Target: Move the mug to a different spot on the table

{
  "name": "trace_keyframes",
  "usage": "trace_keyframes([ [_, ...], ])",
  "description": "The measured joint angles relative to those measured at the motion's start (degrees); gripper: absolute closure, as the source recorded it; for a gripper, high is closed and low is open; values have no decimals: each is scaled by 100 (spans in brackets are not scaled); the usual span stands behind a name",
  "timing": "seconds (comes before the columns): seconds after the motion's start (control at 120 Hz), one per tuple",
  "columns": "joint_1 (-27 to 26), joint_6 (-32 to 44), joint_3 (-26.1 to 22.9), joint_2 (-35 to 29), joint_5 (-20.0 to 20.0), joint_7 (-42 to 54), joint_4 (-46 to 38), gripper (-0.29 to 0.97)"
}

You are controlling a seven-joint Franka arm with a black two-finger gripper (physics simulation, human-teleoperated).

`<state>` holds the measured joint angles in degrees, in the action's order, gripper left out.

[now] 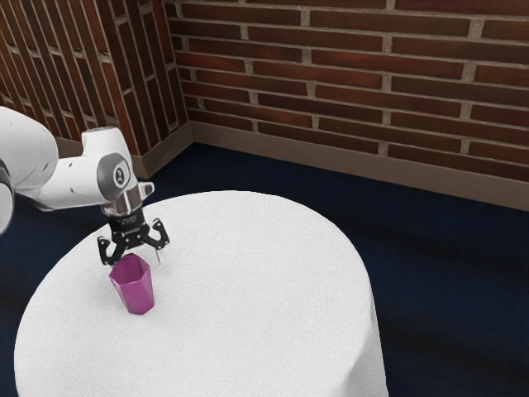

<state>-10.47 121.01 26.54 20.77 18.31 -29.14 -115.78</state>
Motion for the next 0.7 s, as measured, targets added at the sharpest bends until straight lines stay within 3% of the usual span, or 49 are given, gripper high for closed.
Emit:
trace_keyframes([
  [0.258,0,168,0,9,-189,634,-58,0],
  [0.7,-26,373,-17,-17,-141,1340,-202,0],
])
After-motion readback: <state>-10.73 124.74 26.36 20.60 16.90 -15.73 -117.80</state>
